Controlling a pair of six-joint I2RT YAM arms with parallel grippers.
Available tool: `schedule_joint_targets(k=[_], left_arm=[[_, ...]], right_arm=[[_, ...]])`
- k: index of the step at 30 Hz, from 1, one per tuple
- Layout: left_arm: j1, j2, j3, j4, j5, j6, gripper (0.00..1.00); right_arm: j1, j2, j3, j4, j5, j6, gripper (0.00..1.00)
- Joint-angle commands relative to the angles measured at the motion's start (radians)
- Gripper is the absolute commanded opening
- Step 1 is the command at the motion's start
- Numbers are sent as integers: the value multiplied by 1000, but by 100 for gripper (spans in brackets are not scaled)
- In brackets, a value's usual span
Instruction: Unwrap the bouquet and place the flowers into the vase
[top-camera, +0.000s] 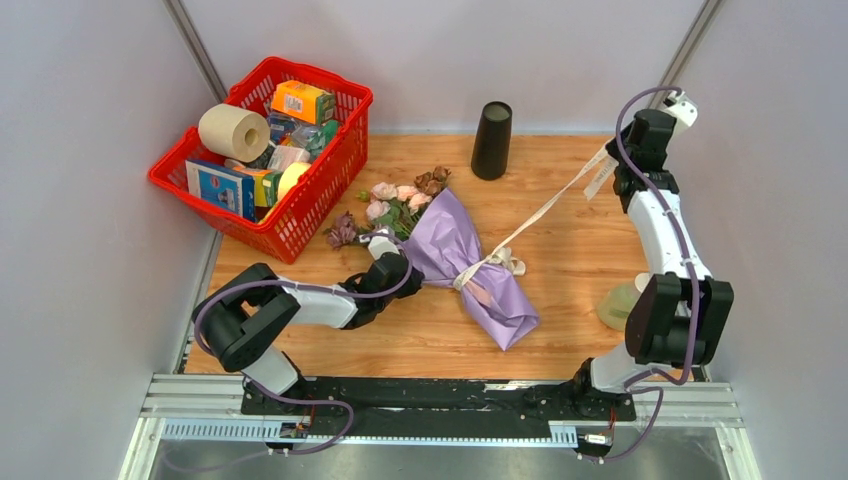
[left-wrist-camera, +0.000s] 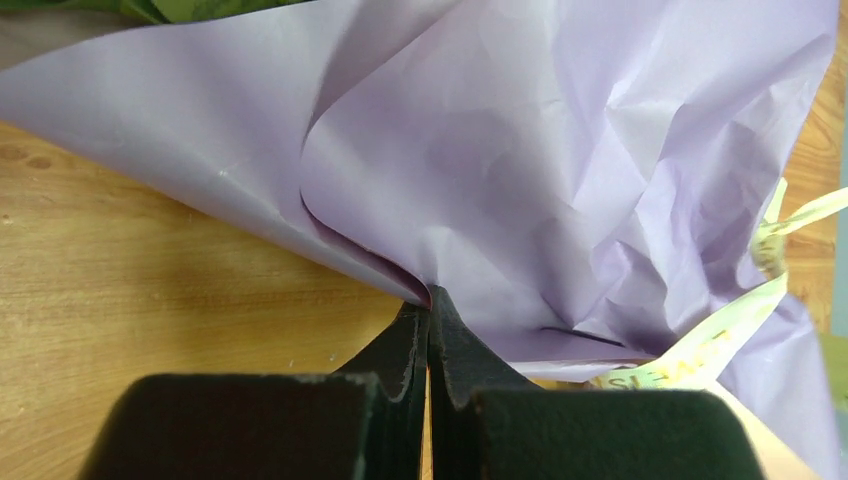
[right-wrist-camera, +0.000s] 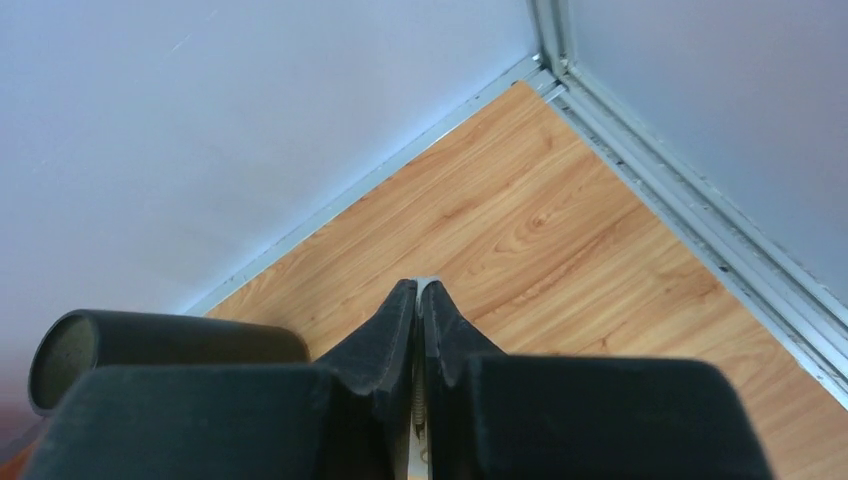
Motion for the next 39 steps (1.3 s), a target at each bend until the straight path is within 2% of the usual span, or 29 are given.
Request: schedule_joint_targets(k=[1, 3, 8, 11, 13, 16, 18, 20, 25, 29, 33, 39], left_arm=[[-3, 28, 56, 32, 27, 32, 0], [-3, 41, 76, 35, 49, 44, 0], [-3, 59, 105, 44, 82, 44, 0], [-3, 44, 119, 21, 79, 58, 7], [-3, 21, 134, -18, 66, 85, 17], [-3, -39, 160, -80, 49, 156, 39], [-3, -79, 167, -92, 56, 202, 48], [-3, -116, 182, -124, 72, 245, 53], [-3, -153, 237, -217, 127, 326, 57], [-5, -163, 208, -166, 252, 360, 57], [-6, -134, 187, -53, 412, 442, 58], [-6, -2, 297, -83, 549, 584, 58]], right_arm=[[3, 45, 46, -33, -224, -9, 18], [12, 42, 16, -72, -329, -6, 35], [44, -74, -105, -168, -398, 13, 59], [61, -171, -208, -187, -449, 37, 60], [78, -226, -279, -187, -506, 42, 61], [109, -289, -371, -188, -581, 60, 61], [161, -326, -441, -172, -638, 77, 61], [210, -358, -493, -141, -648, 101, 60], [316, -393, -648, 12, -677, 248, 59], [370, -378, -759, 172, -711, 378, 57], [385, -344, -780, 192, -661, 402, 57], [385, -332, -782, 203, -677, 393, 56]])
